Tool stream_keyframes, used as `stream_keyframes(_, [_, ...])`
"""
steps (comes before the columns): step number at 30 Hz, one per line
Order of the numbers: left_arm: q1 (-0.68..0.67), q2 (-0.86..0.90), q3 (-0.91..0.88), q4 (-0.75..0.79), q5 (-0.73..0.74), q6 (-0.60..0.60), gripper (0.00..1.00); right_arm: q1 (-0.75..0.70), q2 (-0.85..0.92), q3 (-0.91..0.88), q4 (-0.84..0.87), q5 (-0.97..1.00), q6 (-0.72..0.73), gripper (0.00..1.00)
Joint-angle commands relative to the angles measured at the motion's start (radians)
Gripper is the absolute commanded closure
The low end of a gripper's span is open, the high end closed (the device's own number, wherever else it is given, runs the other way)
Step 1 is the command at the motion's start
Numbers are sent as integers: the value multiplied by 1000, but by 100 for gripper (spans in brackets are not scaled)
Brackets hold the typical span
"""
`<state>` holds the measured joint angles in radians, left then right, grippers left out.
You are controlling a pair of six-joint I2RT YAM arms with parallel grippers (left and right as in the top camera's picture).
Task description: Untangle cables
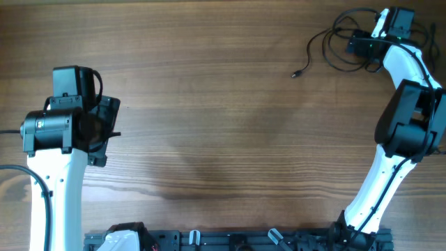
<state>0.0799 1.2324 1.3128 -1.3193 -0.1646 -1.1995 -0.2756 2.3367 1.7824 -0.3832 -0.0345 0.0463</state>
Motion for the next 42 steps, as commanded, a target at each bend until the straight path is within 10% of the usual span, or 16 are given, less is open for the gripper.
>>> stream_keyframes(1, [5,0,2,3,23,-13,0,-6,-97,-4,6,162,-19,0])
stream_keyframes(11, [5,0,2,-16,24,23,0,-12,-533,-3,-38,225,-151,0])
stream_keyframes(22, [5,-307,2,173,158,678,0,-12,-929,-3,-85,-127,-149,0])
stream_keyframes(32, [5,-691,2,-34,81,679,0,-12,-1158,-36,-79,-327,-148,0])
stream_keyframes(42, [5,-950,2,-234,81,679,0,-9,-1625,-606,216,-328,-141,0])
